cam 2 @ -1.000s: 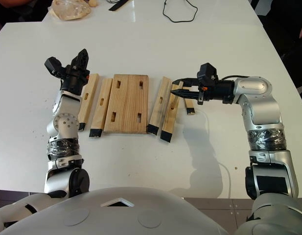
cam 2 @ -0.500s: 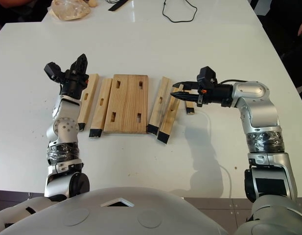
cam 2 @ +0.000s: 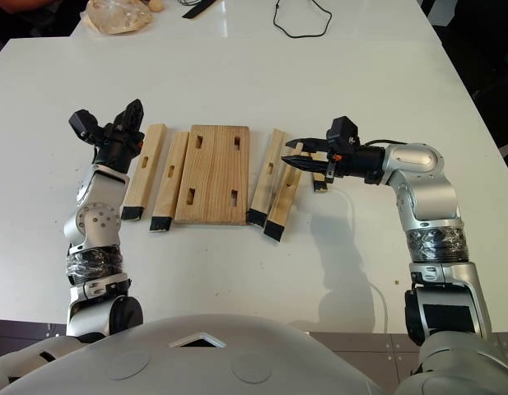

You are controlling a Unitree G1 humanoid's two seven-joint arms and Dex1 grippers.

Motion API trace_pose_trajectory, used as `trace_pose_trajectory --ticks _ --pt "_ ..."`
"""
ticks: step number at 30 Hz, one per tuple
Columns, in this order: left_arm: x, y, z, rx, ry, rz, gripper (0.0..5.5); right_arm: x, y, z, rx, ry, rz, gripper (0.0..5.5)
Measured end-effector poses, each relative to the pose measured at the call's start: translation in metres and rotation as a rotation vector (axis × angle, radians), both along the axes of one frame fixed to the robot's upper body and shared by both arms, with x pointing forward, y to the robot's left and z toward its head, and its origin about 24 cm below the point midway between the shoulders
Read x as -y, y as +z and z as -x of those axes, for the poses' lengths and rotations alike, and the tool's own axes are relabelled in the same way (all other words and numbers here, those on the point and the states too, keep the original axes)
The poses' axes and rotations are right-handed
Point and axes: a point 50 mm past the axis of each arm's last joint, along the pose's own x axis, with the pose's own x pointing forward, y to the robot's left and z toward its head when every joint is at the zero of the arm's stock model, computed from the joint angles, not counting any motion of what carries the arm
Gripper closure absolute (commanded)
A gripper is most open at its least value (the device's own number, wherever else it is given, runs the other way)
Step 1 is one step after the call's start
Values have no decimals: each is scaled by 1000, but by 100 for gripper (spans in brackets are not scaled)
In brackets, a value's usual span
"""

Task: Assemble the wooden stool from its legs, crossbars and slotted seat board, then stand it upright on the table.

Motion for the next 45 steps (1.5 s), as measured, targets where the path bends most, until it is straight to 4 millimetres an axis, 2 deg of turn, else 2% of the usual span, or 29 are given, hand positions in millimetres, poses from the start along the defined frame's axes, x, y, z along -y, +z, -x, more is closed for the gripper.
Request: trace_pose_trajectory --ticks 16,25,45 --pt "-2 8 -11 26 -19 -17 321 6 1 -4 -1 36 16 420" --pt "-3 4 -12 12 -15 -15 321 13 2 -13 -10 65 25 420" --pt "-5 -3 -7 -9 -8 -14 321 17 1 -14 -5 71 23 420"
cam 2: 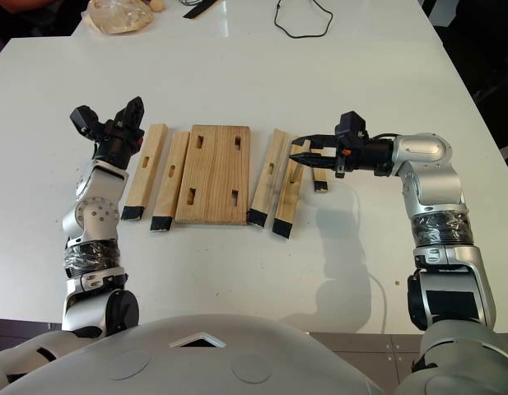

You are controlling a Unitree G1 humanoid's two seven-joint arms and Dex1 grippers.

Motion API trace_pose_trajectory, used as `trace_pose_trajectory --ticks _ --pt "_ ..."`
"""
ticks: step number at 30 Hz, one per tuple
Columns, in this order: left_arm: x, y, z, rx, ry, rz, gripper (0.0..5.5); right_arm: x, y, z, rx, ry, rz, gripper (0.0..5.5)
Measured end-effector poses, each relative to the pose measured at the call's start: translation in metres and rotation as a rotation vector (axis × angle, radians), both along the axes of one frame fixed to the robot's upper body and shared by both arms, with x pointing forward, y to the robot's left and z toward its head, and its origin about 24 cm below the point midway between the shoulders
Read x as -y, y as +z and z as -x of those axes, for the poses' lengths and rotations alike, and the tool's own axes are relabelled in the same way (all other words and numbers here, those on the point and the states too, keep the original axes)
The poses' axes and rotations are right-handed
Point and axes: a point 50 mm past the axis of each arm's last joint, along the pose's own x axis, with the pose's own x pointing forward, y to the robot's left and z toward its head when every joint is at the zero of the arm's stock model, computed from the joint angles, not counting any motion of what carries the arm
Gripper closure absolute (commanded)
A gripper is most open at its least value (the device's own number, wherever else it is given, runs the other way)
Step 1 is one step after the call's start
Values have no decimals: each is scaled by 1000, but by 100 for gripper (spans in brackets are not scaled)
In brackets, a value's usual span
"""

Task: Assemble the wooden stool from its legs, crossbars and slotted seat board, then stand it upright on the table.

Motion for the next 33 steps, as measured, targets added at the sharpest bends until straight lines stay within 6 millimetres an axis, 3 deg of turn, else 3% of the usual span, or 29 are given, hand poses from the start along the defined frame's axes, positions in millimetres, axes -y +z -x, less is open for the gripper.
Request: trace_pose_trajectory --ticks 4,5,7,10,12,17,21,26,29,33 --pt "0 0 0 1 1 2 321 2 0 -2 -5 -2 -1 420" --pt "0 0 0 4 4 2 321 2 0 -3 -2 -8 0 384" --pt "-1 0 0 8 9 2 321 5 -2 -5 0 -33 33 365" --pt "-3 -3 2 7 25 4 321 11 -19 -4 -67 -84 81 319" --pt "-4 -5 3 2 35 10 321 10 -12 -8 -42 -80 79 294" --pt "-3 -12 5 0 59 23 321 6 1 -10 0 -58 81 294" --pt "-4 -20 10 -18 72 19 321 17 12 -3 0 -56 106 294" --pt "-8 -22 11 -7 95 21 321 22 47 -2 74 -106 37 294" --pt "-9 -26 11 -13 113 31 321 -6 72 -15 179 -159 -96 294" --pt "-2 -29 6 -22 102 57 321 -65 55 -12 155 -141 -186 294"
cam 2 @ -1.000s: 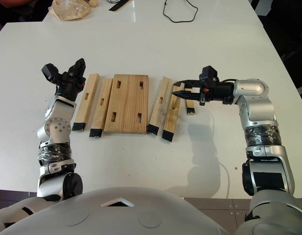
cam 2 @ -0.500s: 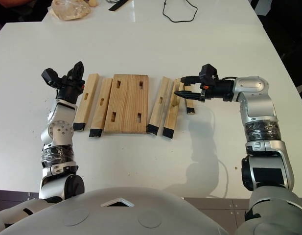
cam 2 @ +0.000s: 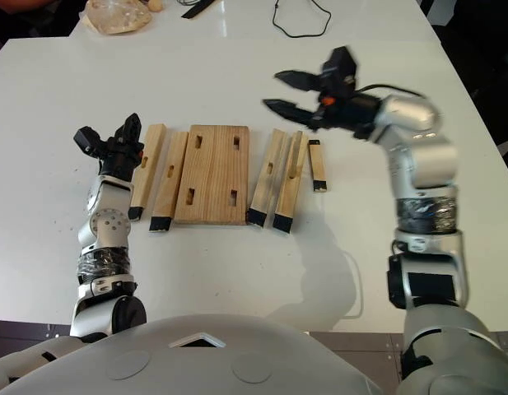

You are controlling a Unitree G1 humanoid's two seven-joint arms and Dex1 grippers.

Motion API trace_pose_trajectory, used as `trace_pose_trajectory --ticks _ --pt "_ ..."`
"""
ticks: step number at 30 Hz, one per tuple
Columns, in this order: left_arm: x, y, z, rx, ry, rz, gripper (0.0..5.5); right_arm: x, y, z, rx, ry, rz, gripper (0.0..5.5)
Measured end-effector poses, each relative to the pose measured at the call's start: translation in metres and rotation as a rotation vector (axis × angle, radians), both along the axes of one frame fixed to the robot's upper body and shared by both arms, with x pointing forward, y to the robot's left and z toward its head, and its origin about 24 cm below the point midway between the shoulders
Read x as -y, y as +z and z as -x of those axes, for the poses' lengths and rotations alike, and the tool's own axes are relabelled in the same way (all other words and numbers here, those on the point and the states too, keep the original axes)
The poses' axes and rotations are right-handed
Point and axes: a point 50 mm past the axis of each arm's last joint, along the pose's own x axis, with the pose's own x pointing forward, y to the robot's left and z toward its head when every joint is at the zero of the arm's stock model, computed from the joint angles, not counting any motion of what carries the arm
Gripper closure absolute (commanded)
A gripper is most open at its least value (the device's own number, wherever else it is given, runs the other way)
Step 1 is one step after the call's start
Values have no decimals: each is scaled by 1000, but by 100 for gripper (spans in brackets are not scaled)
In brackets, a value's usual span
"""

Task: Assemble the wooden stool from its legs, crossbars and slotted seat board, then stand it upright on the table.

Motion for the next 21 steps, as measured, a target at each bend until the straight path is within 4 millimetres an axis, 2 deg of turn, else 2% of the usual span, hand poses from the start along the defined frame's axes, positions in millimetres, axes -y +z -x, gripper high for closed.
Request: trace_pose_trajectory --ticks 3,8,11,15,17,20,21 --pt "-1 0 -2 4 7 1 321 -5 -9 0 -34 -81 -32 294" --pt "0 -3 -3 -10 4 0 321 -4 -11 -6 -36 -182 -61 294" --pt "1 -4 -4 -16 2 -5 321 -5 -6 -7 -25 -203 -95 294" --pt "1 -2 -6 -10 0 -6 321 -15 8 -6 9 -165 -143 294" --pt "1 -2 -6 -9 0 -6 321 -16 -1 -6 5 -170 -91 294" --pt "0 -3 -5 -11 2 -8 321 -11 -31 -4 -45 -196 5 294" --pt "1 -3 -5 -11 1 -8 321 -10 -31 -5 -30 -197 13 294"
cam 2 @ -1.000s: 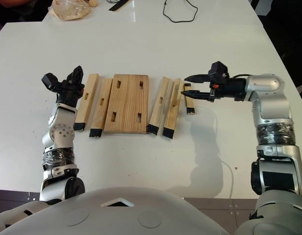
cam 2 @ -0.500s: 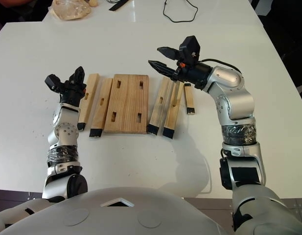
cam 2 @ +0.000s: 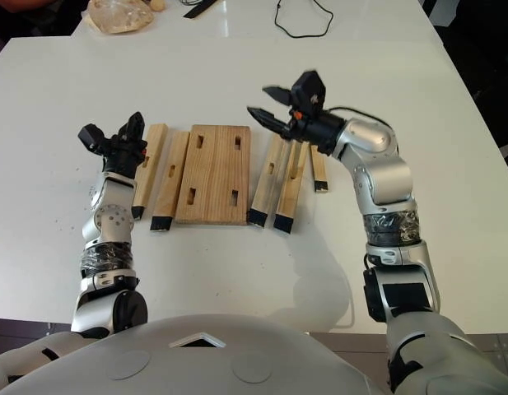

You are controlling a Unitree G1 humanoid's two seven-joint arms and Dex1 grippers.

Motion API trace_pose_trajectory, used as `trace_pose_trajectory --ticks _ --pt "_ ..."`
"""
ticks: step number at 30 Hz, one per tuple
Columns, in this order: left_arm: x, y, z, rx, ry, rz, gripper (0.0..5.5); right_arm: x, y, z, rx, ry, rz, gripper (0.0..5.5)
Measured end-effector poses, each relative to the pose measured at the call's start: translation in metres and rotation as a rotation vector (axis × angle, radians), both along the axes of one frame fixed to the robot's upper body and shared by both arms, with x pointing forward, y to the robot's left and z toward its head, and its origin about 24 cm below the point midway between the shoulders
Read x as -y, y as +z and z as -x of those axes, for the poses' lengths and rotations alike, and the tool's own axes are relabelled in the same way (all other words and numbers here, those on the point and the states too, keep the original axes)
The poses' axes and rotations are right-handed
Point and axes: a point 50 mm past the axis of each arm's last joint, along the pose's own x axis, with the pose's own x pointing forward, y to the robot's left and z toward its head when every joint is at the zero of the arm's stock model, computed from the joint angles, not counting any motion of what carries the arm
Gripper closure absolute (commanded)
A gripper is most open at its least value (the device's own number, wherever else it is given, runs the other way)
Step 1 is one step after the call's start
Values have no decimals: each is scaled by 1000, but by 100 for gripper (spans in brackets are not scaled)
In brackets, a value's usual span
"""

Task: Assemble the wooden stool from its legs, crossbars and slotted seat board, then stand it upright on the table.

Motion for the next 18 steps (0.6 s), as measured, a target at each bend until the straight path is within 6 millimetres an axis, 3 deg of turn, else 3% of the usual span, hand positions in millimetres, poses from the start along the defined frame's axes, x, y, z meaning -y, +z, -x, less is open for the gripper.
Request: trace_pose_trajectory --ticks 8,9,12,14,16,18 --pt "-1 -1 0 -5 0 -1 321 2 7 -1 14 -33 -58 294" --pt "-1 -2 0 -5 1 -1 321 2 15 -1 26 -41 -105 294" --pt "-4 -3 5 -6 15 -1 321 3 66 7 128 -37 -266 294" --pt "-9 -4 11 -10 40 3 321 1 81 18 159 -5 -291 294" --pt "-14 -8 19 -24 73 26 321 -3 75 36 121 63 -265 294" --pt "-24 -16 29 -57 127 54 321 -9 51 62 6 165 -225 294"
